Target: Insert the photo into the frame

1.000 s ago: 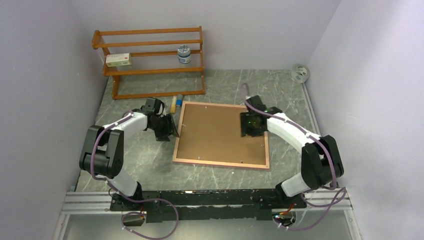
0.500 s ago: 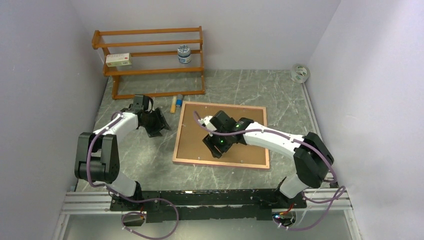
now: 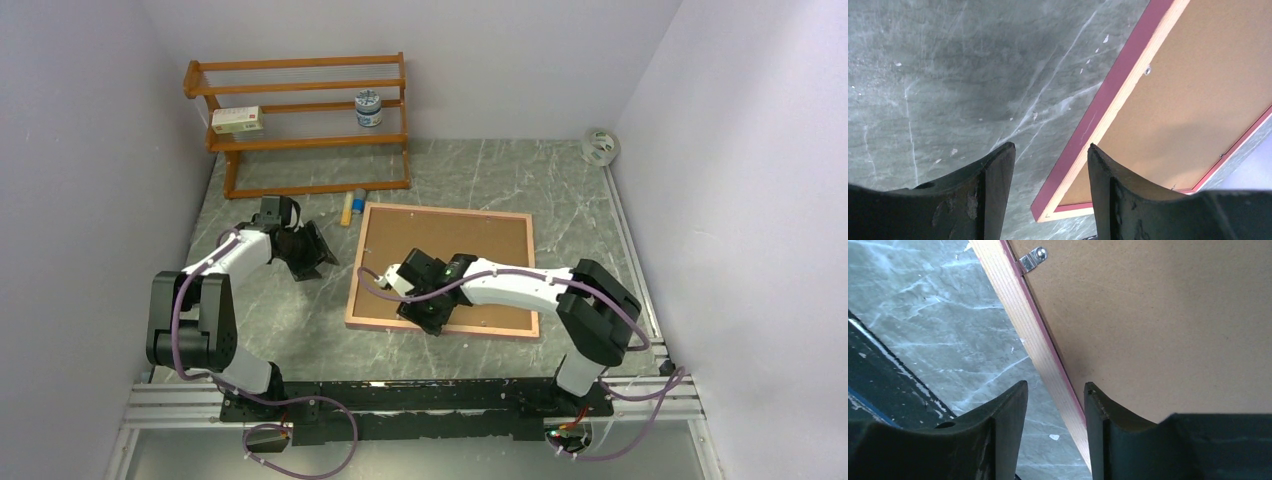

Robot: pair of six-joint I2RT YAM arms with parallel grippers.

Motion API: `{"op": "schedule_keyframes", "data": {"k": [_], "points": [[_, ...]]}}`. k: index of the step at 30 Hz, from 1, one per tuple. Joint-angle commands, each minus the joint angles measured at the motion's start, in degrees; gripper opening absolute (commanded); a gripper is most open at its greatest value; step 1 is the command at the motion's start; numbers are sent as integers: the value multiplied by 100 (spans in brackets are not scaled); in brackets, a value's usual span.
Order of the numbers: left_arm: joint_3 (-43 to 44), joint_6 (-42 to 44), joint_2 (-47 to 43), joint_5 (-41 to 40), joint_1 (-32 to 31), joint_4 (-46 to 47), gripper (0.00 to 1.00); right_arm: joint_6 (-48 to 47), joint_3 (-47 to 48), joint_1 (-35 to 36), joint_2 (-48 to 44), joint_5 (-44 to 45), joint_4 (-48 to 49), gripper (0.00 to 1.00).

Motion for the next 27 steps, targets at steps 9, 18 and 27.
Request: {"op": "schedule_keyframes", "data": {"k": [9,18,27], "points": [[-319,-324,-376,364,106,139,62,-206,-217,467,180,925,358,38],[-563,-262,-420,871,149,347,73,-166,-205,687,314,1257,422,34],[-878,-72,-611,1840,153,694,85,-65,477,669,-126,989,38,14]]}}
